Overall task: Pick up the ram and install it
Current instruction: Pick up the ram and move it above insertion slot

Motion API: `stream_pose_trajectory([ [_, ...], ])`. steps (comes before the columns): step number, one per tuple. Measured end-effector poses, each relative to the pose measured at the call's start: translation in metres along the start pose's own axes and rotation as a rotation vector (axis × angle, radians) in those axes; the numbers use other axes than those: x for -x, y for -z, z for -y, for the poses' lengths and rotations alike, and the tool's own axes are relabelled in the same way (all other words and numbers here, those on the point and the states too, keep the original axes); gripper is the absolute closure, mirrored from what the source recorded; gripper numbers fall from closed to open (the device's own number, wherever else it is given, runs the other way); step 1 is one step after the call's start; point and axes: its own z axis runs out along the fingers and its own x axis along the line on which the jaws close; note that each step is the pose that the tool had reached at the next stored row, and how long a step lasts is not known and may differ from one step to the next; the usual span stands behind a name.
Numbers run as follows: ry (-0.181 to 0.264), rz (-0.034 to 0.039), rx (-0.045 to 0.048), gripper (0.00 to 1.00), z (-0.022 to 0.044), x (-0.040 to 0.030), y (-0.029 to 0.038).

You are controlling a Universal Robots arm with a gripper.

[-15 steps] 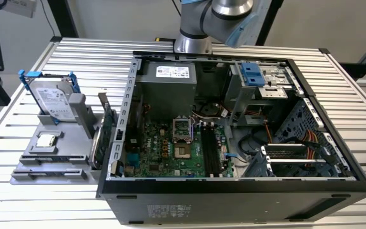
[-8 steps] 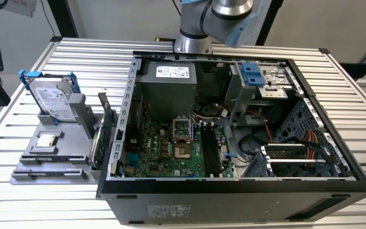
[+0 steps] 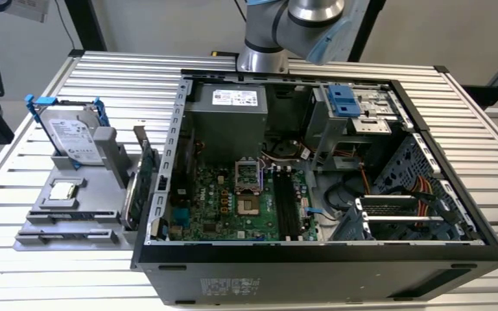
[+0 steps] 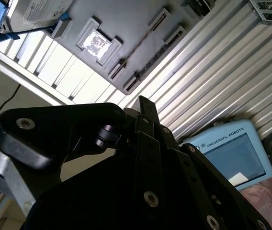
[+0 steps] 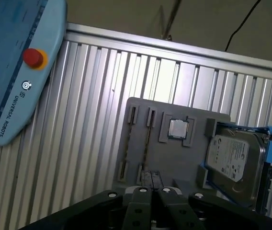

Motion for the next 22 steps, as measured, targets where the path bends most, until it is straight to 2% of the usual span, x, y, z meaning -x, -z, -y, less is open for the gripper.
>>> stream_pose_trajectory([
  [14,0.047,-0.0021,0.0005,1.0,-0.0001,0.0001,0.0],
  [22,0.088,-0.004,0.0009,1.0,-0.0002,0.0001,0.0],
])
